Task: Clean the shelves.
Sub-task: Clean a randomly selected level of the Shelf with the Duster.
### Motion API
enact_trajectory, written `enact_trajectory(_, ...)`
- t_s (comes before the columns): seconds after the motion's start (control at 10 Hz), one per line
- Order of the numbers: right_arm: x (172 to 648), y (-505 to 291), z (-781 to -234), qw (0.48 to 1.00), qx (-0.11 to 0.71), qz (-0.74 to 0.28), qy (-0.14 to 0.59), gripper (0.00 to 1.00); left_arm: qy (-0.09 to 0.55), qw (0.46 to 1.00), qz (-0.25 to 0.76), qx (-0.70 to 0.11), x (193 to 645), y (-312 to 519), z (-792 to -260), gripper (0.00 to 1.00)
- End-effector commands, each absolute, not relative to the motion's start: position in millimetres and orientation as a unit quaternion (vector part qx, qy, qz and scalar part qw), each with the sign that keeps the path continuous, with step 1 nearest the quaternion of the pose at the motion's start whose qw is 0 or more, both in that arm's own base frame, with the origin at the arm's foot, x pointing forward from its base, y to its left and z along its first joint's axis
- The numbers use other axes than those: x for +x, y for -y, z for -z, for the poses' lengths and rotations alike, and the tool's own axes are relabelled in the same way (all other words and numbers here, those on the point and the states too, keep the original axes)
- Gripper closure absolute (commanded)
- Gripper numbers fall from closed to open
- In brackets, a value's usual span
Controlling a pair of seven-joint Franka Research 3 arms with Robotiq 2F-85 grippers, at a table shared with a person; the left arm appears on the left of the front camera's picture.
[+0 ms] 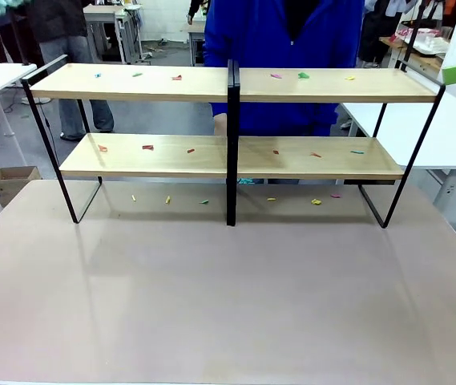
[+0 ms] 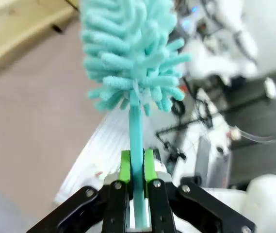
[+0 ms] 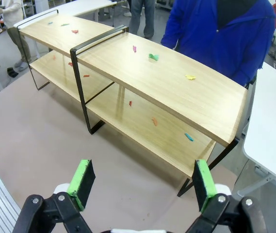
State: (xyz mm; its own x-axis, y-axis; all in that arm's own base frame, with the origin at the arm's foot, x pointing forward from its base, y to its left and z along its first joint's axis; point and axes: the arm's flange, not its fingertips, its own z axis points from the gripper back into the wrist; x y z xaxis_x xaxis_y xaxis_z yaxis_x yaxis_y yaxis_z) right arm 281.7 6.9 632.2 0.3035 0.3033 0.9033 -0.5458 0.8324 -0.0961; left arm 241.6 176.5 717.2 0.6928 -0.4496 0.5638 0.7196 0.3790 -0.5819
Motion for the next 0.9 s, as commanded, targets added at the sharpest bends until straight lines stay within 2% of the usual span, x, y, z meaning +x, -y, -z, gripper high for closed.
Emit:
enact_trajectory(0.0,282.3,-7.4,-632.3,0.799,0.114,-0.266,0.528,0.0,0.111,0.782,0.49,-0.368,194.6,-153.7,-706.2,0.88)
enact_trajectory(0.1,282.3,-7.4,-632.3,0.799,0.114,-0.266,0.528,0.0,0.068,0.774,0.526,-0.347,186.2,-130.4,-693.6,0.88)
enact_trajectory(0.3,282.3,-7.4,-632.3,0.799,0.114,-0.266,0.528,0.0,-0.001,0.769,0.546,-0.332,198.2,-70.9,-667.3,0.88)
enact_trajectory(0.4,282.3,-7.4,-632.3,0.799,0.114,-0.266,0.528,0.0,-0.007,0.799,0.516,-0.308,212.1,-33.5,-648.9,0.88)
enact_trajectory(0.5,282.3,-7.4,-632.3,0.799,0.114,-0.266,0.528,0.0,0.023,0.857,0.427,-0.288,233.7,-8.5,-634.2,0.88)
enact_trajectory(0.6,282.3,-7.4,-632.3,0.799,0.114,-0.266,0.528,0.0,-0.006,0.778,0.538,-0.324,197.4,-58.5,-663.9,0.88)
enact_trajectory(0.7,282.3,-7.4,-632.3,0.799,0.114,-0.266,0.528,0.0,-0.006,0.778,0.538,-0.324,197.4,-58.5,-663.9,0.88)
enact_trajectory(0.8,282.3,-7.4,-632.3,0.799,0.114,-0.266,0.528,0.0,-0.007,0.811,0.5,-0.303,222.9,-24.8,-641.9,0.88)
